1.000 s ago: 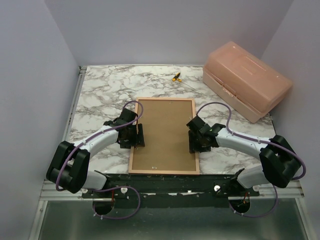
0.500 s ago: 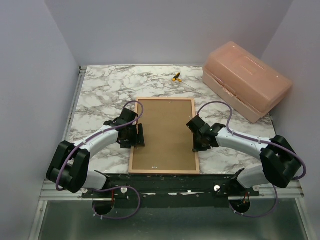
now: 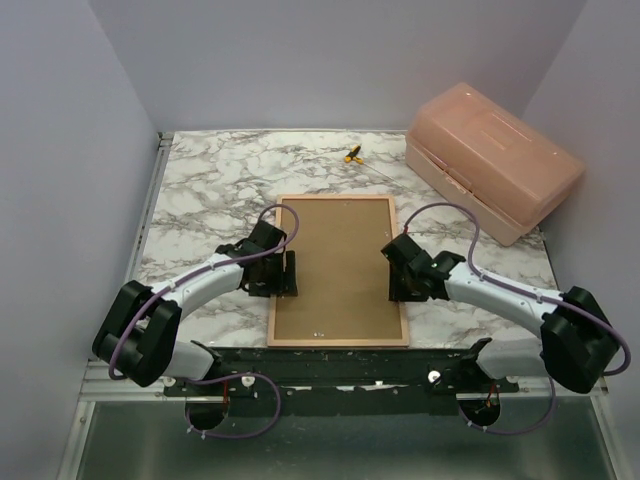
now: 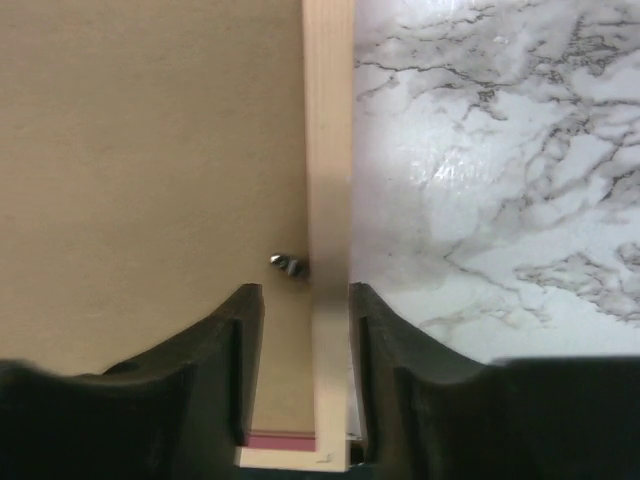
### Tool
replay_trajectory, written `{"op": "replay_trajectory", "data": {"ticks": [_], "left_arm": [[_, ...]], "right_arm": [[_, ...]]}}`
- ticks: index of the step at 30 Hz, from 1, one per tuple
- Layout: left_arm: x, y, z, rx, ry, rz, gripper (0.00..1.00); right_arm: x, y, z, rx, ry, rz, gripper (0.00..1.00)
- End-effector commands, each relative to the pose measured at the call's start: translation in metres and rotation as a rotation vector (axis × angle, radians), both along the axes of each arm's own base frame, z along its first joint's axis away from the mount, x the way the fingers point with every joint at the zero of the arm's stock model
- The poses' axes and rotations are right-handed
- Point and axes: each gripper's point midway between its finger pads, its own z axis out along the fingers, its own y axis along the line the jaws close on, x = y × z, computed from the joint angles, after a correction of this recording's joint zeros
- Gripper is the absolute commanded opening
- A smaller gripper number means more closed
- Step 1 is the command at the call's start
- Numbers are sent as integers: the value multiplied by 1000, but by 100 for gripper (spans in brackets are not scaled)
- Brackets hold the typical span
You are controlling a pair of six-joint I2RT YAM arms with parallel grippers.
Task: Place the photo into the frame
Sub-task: Install the photo frame at the center of the board.
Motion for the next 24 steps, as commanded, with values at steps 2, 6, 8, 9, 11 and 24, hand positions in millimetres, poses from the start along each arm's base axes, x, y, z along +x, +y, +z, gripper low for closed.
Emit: {"op": "replay_trajectory", "data": {"ticks": [2, 6, 8, 9, 11, 24], "left_arm": [[-19, -20, -13, -73, 55, -26, 70], [-21, -15, -16, -55, 58, -20, 70], [-21, -15, -16, -55, 57, -22, 70], [-21, -15, -15, -56, 55, -22, 70], [-21, -16, -15, -59, 55, -24, 70], [-28, -22, -15, -60, 58, -52, 69]], "right_arm": [[-4, 5, 23, 102, -61, -13, 65], [1, 6, 37, 128, -98, -31, 80], [4, 4, 36, 111, -99, -49, 85], [7, 2, 34, 100, -94, -60, 86], [11, -3, 24, 76, -66, -90, 87], [26, 20, 4, 371, 79, -45, 87]]}}
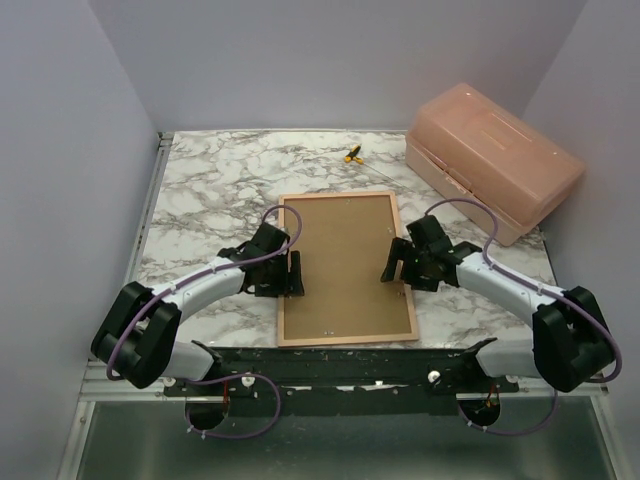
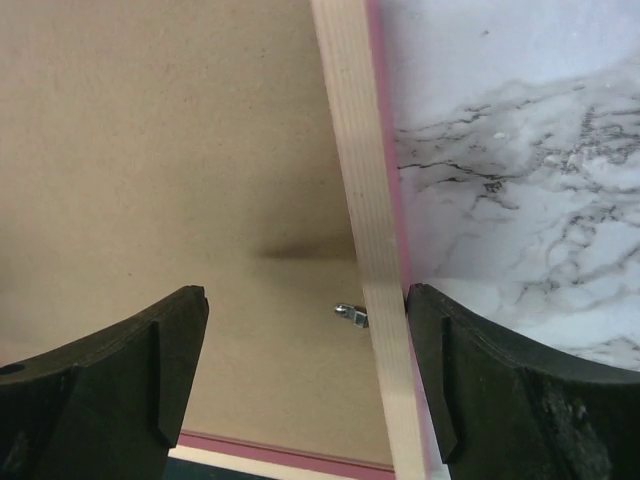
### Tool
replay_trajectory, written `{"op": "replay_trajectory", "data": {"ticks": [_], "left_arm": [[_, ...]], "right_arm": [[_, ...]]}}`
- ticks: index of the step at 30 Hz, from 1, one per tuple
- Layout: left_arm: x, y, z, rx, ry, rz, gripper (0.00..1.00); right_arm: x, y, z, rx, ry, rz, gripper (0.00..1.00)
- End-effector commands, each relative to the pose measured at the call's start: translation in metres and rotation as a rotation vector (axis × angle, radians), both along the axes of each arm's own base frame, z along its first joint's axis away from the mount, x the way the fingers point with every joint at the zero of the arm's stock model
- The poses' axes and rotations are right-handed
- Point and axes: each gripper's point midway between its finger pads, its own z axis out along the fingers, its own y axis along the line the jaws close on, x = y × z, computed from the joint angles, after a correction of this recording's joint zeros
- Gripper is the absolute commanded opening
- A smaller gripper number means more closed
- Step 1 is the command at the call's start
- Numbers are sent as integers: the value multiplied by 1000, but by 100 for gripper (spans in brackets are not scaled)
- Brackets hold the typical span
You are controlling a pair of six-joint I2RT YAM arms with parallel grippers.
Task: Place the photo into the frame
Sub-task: Install the photo frame at the center of the board.
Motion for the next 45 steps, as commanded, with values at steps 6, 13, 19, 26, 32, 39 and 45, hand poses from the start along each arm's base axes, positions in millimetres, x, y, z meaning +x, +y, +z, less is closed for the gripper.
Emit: {"op": "replay_trajectory", "data": {"ticks": [6, 13, 19, 26, 32, 39, 45], "left_arm": [[-35, -14, -10, -35, 94, -61, 69], [-52, -13, -4, -58, 101, -45, 70], [-55, 11, -12, 50, 99, 4, 76], [-39, 20, -7, 84, 73, 37, 82], [-24, 27, -8, 101, 69, 47, 81], [-13, 30, -11, 110, 67, 38, 80], [-11, 30, -13, 117, 69, 24, 79]], "right_arm": [[-41, 29, 4, 220, 83, 92, 85], [-56, 15, 17, 220, 64, 37, 85], [-31, 0, 17, 85, 17, -3, 92], [33, -6, 26, -40, -39, -14, 95], [82, -24, 20, -174, -37, -18, 95], [111, -35, 2, -265, -12, 2, 92], [121, -26, -19, -236, 10, 45, 84]]}}
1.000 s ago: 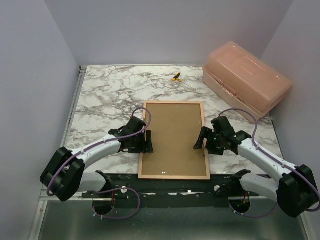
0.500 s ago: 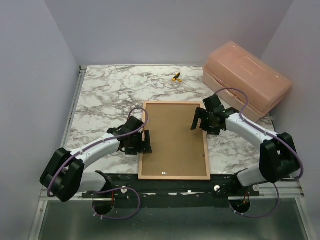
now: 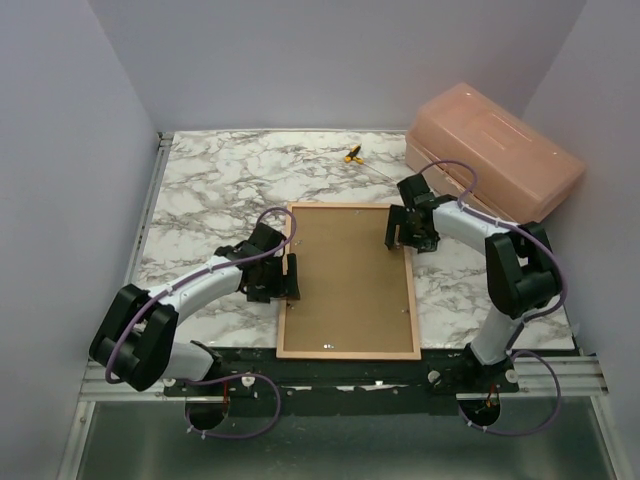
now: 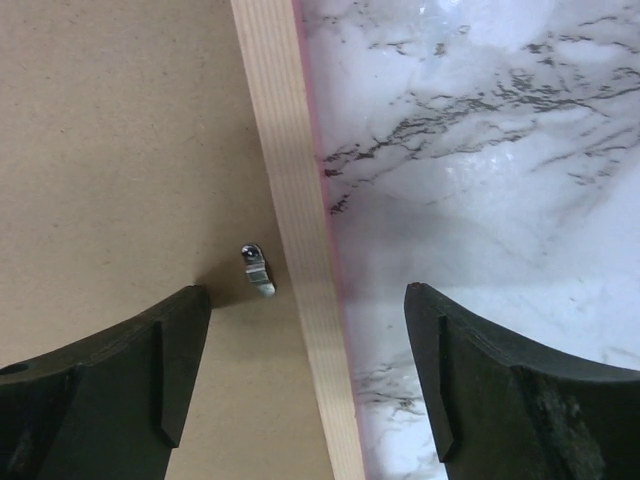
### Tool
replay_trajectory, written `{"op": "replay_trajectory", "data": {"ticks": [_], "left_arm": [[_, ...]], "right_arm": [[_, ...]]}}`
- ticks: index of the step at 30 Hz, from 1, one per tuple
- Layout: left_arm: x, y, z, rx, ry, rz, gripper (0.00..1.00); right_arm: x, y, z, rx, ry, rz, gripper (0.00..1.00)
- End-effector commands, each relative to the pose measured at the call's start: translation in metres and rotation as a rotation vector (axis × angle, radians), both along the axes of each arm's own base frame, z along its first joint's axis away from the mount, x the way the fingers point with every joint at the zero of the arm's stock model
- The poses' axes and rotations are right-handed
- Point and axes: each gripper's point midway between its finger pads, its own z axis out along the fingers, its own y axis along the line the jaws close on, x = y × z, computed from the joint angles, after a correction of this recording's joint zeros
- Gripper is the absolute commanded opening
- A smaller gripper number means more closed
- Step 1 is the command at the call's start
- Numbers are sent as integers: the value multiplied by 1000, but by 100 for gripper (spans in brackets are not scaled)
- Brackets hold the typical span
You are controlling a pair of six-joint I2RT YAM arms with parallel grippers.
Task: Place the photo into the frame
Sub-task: Install the photo frame at the center of the board.
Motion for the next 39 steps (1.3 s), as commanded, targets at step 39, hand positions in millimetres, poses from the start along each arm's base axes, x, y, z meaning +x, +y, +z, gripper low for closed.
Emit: {"op": "replay_trajectory", "data": {"ticks": [39], "left_arm": [[3, 7, -17, 51, 21, -47, 76]], "right_arm": [[26, 0, -15, 109, 30, 80, 52]]}}
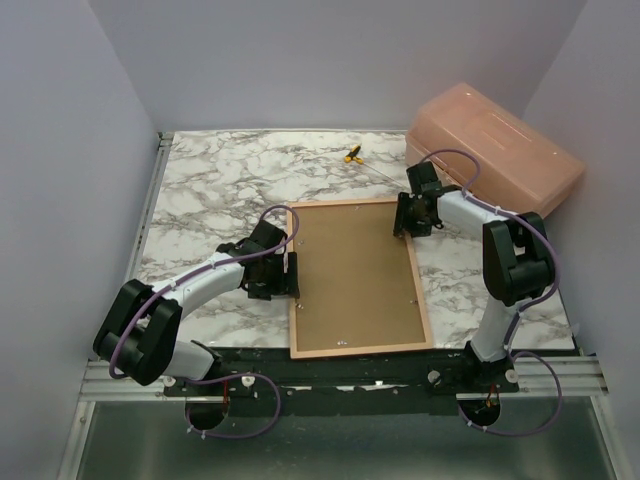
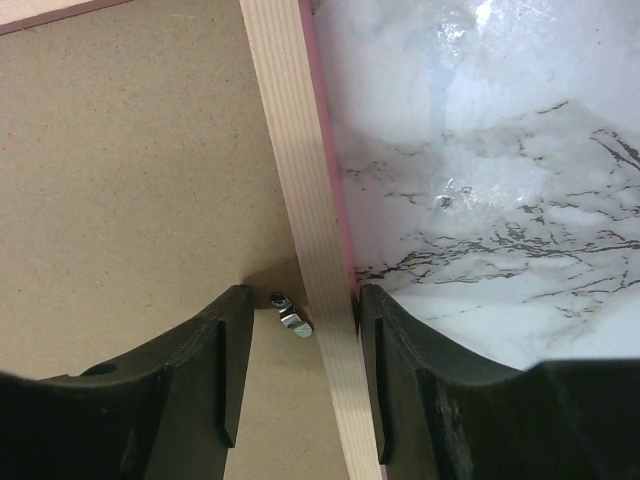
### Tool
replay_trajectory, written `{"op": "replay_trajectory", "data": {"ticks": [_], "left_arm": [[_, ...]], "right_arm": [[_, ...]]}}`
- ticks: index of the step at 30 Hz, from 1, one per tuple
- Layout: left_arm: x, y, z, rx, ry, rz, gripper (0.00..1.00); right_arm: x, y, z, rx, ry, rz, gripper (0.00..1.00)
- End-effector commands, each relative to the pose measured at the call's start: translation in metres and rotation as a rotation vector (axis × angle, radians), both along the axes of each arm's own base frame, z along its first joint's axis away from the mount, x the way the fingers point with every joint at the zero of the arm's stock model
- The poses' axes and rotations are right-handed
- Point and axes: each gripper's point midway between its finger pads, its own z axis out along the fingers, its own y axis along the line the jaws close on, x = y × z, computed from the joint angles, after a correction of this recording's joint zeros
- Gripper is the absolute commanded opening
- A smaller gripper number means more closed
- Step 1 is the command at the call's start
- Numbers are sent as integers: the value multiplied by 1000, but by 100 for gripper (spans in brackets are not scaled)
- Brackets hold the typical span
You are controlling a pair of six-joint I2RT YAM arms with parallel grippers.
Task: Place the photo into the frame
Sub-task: Install the photo frame at the center of the board.
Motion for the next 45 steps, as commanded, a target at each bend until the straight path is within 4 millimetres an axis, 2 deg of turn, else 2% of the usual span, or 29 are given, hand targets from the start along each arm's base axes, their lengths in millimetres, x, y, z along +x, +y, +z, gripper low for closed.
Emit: {"op": "replay_trajectory", "data": {"ticks": [1, 3, 6, 8, 11, 17, 24, 25, 26, 27, 29, 31, 36, 45], "left_arm": [[-4, 8, -16, 38, 27, -12, 76], [-4, 8, -17, 36, 28, -10, 76], [-4, 7, -16, 31, 28, -11, 76], [-4, 6, -17, 31, 30, -11, 76], [-4, 5, -18, 27, 35, -10, 76], [-4, 4, -19, 23, 37, -8, 76], [-1, 2, -18, 13, 34, -9, 76], [0, 1, -18, 2, 36, -7, 76], [2, 0, -19, -19, 42, -2, 76], [4, -3, -19, -53, 53, 1, 76], [8, -6, -22, -115, 71, 16, 76], [11, -8, -24, -156, 85, 25, 75], [6, -18, -22, -224, 103, 11, 72], [-26, -30, -13, -334, 133, -6, 69]], "right_arm": [[-23, 3, -12, 34, 75, 37, 51], [-29, 3, -12, 44, 82, 37, 50], [-35, 2, -10, 53, 77, 32, 42], [-40, 1, -9, 53, 79, 29, 33], [-45, -1, -9, 51, 82, 28, 26], [-50, -8, -10, 19, 79, 24, 1], [-51, -6, 7, 50, 30, 13, 0], [-51, -1, 11, 82, 28, 20, 3], [-52, 5, 17, 119, 23, 22, 17], [-53, 9, 22, 146, 14, 23, 37], [-54, 15, 31, 197, -2, 18, 57], [-56, 19, 36, 227, -11, 6, 69], [-65, 14, 28, 223, 1, -28, 80], [-90, 12, 4, 239, 54, -34, 81]]}}
